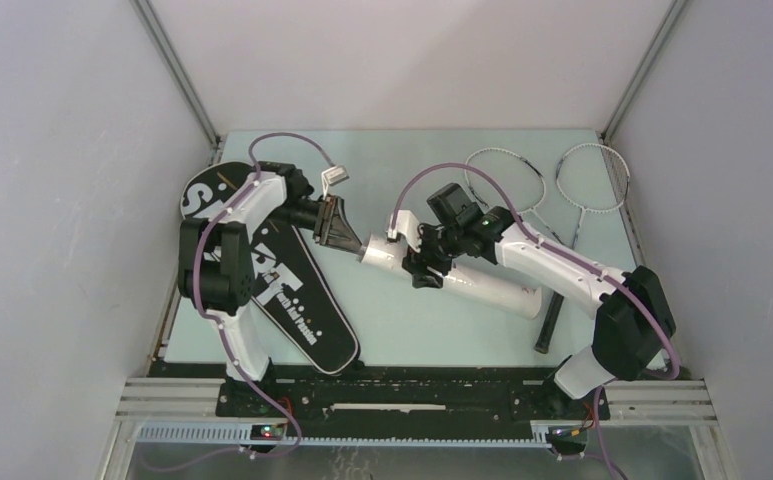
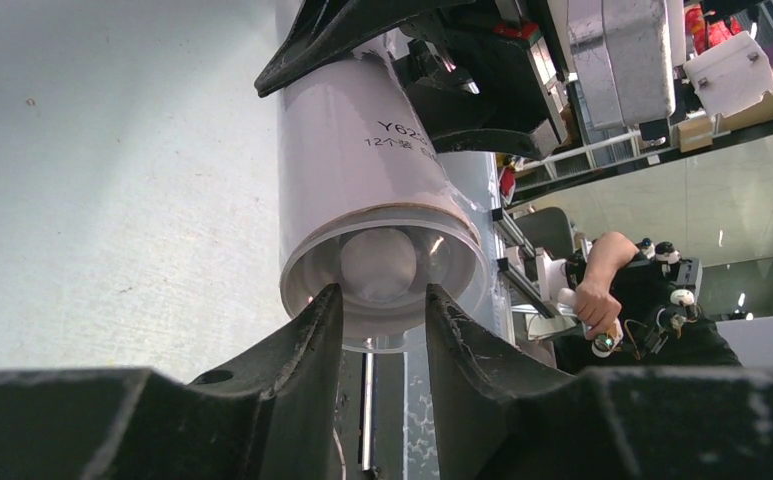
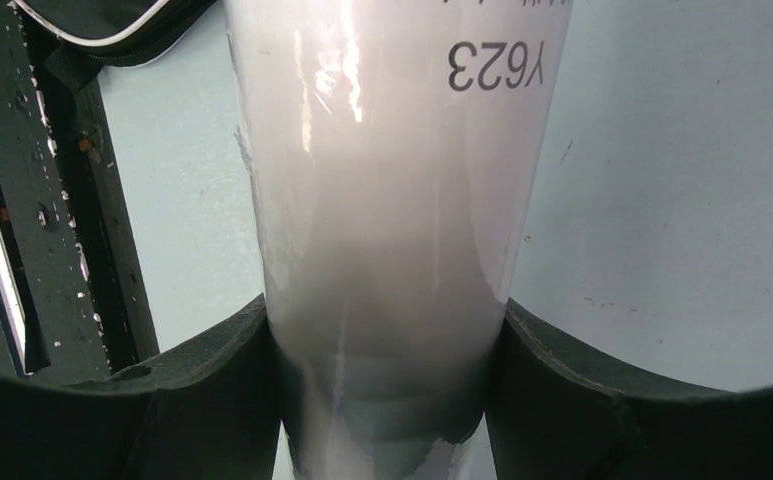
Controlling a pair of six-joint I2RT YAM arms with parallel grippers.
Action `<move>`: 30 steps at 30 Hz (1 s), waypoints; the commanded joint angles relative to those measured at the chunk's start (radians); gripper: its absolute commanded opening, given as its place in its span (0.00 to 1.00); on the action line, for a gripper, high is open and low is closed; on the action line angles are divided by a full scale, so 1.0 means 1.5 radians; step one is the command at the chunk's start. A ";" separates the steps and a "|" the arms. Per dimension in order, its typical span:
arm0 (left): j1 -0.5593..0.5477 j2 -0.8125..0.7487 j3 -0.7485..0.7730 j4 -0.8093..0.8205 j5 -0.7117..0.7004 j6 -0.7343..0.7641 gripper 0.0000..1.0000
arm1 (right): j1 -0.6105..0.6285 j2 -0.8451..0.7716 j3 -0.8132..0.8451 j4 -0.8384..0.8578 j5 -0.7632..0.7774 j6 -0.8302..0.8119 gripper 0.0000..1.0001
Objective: Pack up the badminton gear
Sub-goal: Close the lid on the shuttle tube.
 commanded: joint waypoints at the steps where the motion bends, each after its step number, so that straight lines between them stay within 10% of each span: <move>1: -0.031 0.003 0.046 0.000 0.021 -0.017 0.40 | 0.027 0.007 0.042 0.052 -0.013 -0.003 0.38; 15: -0.038 0.011 0.053 0.037 -0.032 -0.096 0.40 | 0.039 0.040 0.072 0.043 0.029 0.018 0.37; 21: -0.038 -0.152 -0.152 0.580 -0.196 -0.558 0.55 | 0.039 0.055 0.082 0.044 0.041 0.028 0.35; 30: -0.049 -0.128 -0.128 0.550 -0.131 -0.559 0.58 | 0.026 0.035 0.066 0.069 0.011 0.043 0.34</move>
